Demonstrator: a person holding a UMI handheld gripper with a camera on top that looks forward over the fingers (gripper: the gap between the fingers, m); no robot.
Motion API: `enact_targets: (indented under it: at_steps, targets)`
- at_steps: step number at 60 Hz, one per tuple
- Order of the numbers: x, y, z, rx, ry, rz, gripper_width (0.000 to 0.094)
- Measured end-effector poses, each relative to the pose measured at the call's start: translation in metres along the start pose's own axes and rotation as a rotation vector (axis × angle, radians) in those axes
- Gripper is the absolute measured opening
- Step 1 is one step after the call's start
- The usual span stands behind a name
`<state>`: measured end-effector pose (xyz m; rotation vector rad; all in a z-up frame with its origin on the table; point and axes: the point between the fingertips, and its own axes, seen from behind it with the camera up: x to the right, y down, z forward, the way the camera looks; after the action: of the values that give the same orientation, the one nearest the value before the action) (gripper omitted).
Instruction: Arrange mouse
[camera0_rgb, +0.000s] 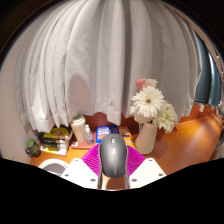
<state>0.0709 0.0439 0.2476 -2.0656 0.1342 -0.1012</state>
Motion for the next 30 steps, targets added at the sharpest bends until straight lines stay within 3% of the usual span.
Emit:
enact_targets:
  at_steps: [7,13,21,30]
  targets:
    - [-0.080,-0.043,-0.006,0.066,-0.079,-0.016,0.0312]
    - [-0.156,-0.032,0.004,0.052,-0.143,-0.037,0.0312]
    - [-0.245,0.036,0.033,-0.056,-0.223,-0.038,0.0307]
    - [-0.291,0.141,0.077,-0.210,-0.211,-0.085,0.0302]
